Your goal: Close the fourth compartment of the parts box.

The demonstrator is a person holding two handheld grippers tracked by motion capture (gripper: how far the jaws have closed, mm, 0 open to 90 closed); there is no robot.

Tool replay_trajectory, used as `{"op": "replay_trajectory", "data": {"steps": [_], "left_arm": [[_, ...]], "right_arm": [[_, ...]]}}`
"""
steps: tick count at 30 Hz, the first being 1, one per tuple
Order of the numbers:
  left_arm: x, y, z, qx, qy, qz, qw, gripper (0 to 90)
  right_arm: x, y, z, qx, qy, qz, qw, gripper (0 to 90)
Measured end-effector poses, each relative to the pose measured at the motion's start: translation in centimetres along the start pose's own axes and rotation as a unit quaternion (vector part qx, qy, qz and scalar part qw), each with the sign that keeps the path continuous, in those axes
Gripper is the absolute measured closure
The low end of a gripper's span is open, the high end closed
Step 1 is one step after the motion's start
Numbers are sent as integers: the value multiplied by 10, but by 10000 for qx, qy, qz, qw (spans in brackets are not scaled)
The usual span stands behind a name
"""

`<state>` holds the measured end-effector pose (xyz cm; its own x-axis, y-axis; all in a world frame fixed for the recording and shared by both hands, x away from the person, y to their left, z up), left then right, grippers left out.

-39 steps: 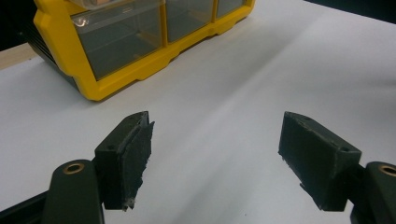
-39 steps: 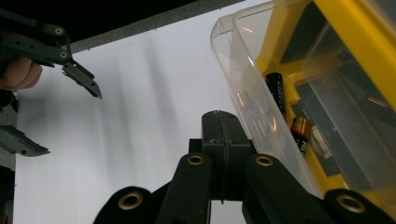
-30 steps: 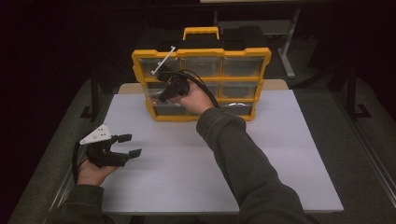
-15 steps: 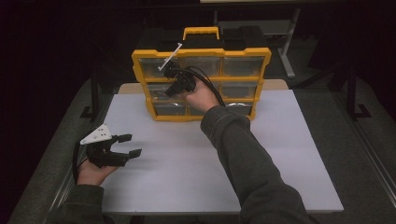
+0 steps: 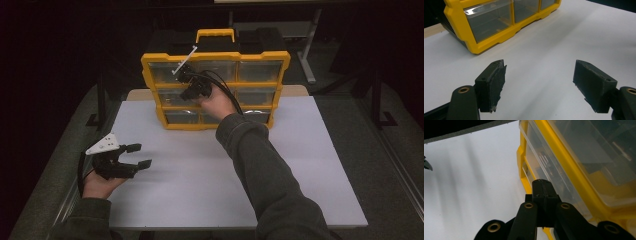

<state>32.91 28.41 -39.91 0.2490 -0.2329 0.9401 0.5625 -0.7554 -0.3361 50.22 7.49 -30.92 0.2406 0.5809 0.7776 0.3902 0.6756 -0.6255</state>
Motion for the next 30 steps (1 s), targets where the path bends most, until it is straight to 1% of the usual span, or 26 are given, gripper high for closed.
{"op": "replay_trajectory", "data": {"steps": [2, 4, 5, 6, 8, 10, 13, 15, 17, 18, 20, 21, 26, 27, 30], "left_arm": [[0, 0, 0, -6, 6, 7, 10000, 253], [0, 0, 0, -11, 9, 19, 10000, 253], [0, 0, 0, -12, 5, 38, 10000, 253], [0, 0, 0, -13, 3, 42, 10000, 253], [0, 0, -1, -17, -2, 42, 10000, 253], [0, 0, -1, -20, 4, 63, 10000, 253], [0, 1, -1, -14, -1, 11, 10000, 253], [0, 1, -2, -1, 16, 35, 10000, 253], [0, 1, -1, 0, 5, 35, 10000, 253], [1, 2, -2, -1, -49, -20, 10000, 253], [1, 2, -3, 9, -81, 7, 10000, 252], [1, 2, -3, -4, -49, 3, 10000, 253], [2, 4, -4, -8, -74, -33, 10000, 252], [2, 4, -4, -13, -58, -1, 10000, 253], [2, 5, -5, -38, -39, 25, 10000, 252]], "right_arm": [[-1, 0, 0, 6, 18, -27, 10000, 893], [-2, -1, 0, 88, 61, -91, 9999, 892], [-3, -1, -1, 175, 71, -144, 9997, 875], [-4, -1, 0, 234, 97, -196, 9995, 836], [-7, -2, 3, 379, 186, -229, 9988, 810], [-9, -3, 5, 442, 174, -271, 9985, 784], [-14, -5, 5, 534, 208, -350, 9977, 743], [-17, -7, 6, 620, 260, -387, 9970, 717], [-20, -12, 7, 648, 309, -420, 9965, 697], [-22, -14, 7, 674, 329, -447, 9962, 684], [-24, -17, 6, 674, 329, -530, 9958, 657], [-26, -18, 6, 693, 289, -579, 9955, 644], [-35, -26, 6, 786, 372, -671, 9939, 588], [-36, -28, 7, 797, 379, -694, 9937, 579], [-44, -32, 5, 778, 370, -707, 9938, 557]]}}
Point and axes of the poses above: each handheld gripper's, and its own axes: y roughly forward along the jaws, x roughly out of its top, z roughly to its left, the point moved 5 cm from there along y, roughly forward along the jaws, and after that the axes turned 11 degrees about -z, right-handed, at the moved point
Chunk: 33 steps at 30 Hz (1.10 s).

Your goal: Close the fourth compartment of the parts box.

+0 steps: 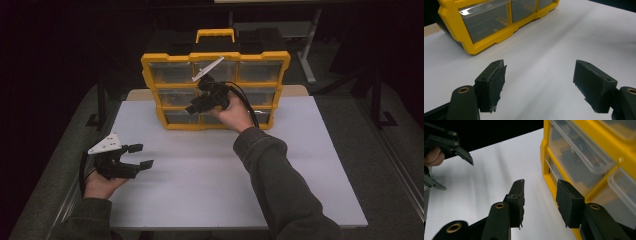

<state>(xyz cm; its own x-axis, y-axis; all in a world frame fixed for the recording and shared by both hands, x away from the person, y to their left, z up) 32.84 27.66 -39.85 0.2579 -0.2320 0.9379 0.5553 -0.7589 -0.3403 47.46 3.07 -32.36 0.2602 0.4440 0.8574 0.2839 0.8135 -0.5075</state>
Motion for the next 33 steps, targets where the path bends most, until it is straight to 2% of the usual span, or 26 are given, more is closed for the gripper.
{"op": "replay_trajectory", "data": {"steps": [3, 4, 17, 19, 21, 22, 24, 25, 26, 27, 33], "left_arm": [[0, 0, -1, 2, 14, 48, 10000, 251], [0, 1, -1, 0, 4, -16, 10000, 251], [1, 3, -5, -47, -16, 25, 10000, 247], [1, 3, -5, -55, -6, 98, 9999, 246], [1, 3, -5, -51, -49, 55, 10000, 247], [1, 3, -5, -51, -46, 56, 10000, 246], [1, 3, -5, -54, -42, 75, 9999, 246], [1, 3, -5, -55, -48, 54, 10000, 246], [1, 3, -5, -56, -49, 56, 10000, 246], [1, 4, -5, -62, -37, 66, 10000, 246], [0, 5, -5, -83, -15, 130, 9999, 244]], "right_arm": [[-6, -5, -3, -38, 78, -81, 9999, 540], [-8, -7, -3, -56, 134, -78, 9999, 533], [-30, -25, -8, -142, 284, -229, 9992, 493], [-33, -27, -6, -144, 468, -223, 9986, 490], [-36, -28, -5, -121, 559, -229, 9981, 483], [-38, -28, -7, -148, 505, -204, 9984, 479], [-40, -29, -5, -148, 548, -218, 9982, 475], [-42, -29, -6, -149, 474, -211, 9985, 472], [-42, -30, -5, -140, 565, -226, 9980, 472], [-44, -30, -6, -161, 498, -224, 9984, 470], [-49, -35, -4, -154, 599, -239, 9978, 452]]}}
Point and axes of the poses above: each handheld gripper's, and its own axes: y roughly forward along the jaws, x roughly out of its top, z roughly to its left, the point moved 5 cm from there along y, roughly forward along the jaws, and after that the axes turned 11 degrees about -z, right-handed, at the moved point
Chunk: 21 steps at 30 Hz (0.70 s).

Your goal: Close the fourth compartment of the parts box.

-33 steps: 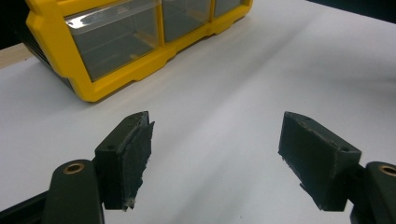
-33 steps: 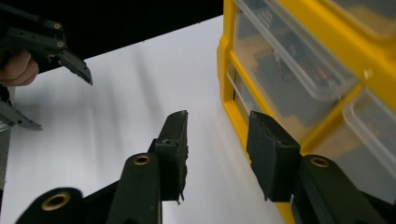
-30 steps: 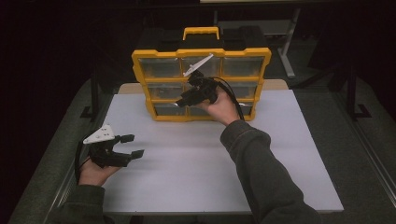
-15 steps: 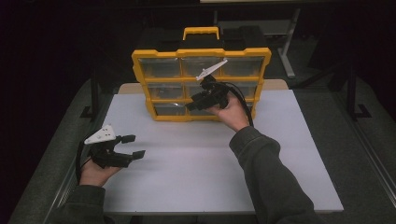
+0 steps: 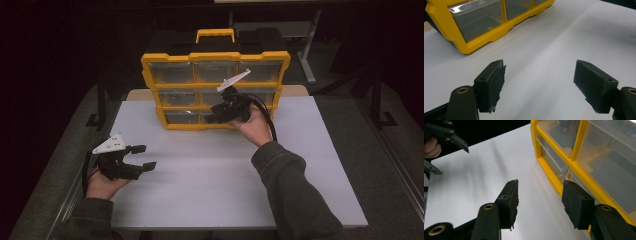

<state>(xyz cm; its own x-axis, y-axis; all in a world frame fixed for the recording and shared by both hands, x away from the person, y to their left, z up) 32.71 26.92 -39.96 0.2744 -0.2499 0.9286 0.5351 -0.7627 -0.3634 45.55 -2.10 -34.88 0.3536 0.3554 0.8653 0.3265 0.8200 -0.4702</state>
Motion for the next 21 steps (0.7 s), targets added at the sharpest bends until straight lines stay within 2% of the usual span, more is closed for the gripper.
{"op": "replay_trajectory", "data": {"steps": [2, 3, 4, 5, 21], "left_arm": [[0, 0, 0, -2, 3, 12, 10000, 244], [0, -1, 0, 4, -1, 15, 10000, 244], [0, -1, 0, 9, -16, 7, 10000, 244], [0, -1, 0, 9, -14, 8, 10000, 244], [0, -1, -1, 27, 36, 50, 10000, 239]], "right_arm": [[-1, -2, -1, -39, -74, -55, 10000, 451], [-2, -3, 0, -25, 2, -60, 10000, 446], [-3, -3, -1, -53, -76, -59, 9999, 444], [-3, -4, 0, -46, -4, -69, 10000, 443], [-16, -24, -2, -166, 13, -205, 9997, 404]]}}
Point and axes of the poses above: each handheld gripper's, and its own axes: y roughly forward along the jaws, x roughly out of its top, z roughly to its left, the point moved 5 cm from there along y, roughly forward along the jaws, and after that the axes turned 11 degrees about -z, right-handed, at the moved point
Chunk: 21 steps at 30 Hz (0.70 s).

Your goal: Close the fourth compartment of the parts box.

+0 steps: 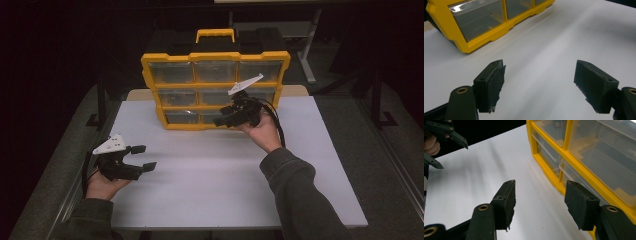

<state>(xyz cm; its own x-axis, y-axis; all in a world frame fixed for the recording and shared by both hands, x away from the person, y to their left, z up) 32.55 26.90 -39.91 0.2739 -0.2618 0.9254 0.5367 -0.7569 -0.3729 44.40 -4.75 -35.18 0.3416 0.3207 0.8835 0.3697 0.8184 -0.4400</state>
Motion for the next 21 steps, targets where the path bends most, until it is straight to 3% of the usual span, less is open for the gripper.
{"op": "replay_trajectory", "data": {"steps": [17, 21], "left_arm": [[0, 2, -1, 3, -8, 5, 10000, 229], [0, 2, -1, 6, -14, 9, 10000, 227]], "right_arm": [[-19, -23, -8, -209, 188, -119, 9995, 360], [-22, -28, -10, -247, 123, -146, 9995, 352]]}}
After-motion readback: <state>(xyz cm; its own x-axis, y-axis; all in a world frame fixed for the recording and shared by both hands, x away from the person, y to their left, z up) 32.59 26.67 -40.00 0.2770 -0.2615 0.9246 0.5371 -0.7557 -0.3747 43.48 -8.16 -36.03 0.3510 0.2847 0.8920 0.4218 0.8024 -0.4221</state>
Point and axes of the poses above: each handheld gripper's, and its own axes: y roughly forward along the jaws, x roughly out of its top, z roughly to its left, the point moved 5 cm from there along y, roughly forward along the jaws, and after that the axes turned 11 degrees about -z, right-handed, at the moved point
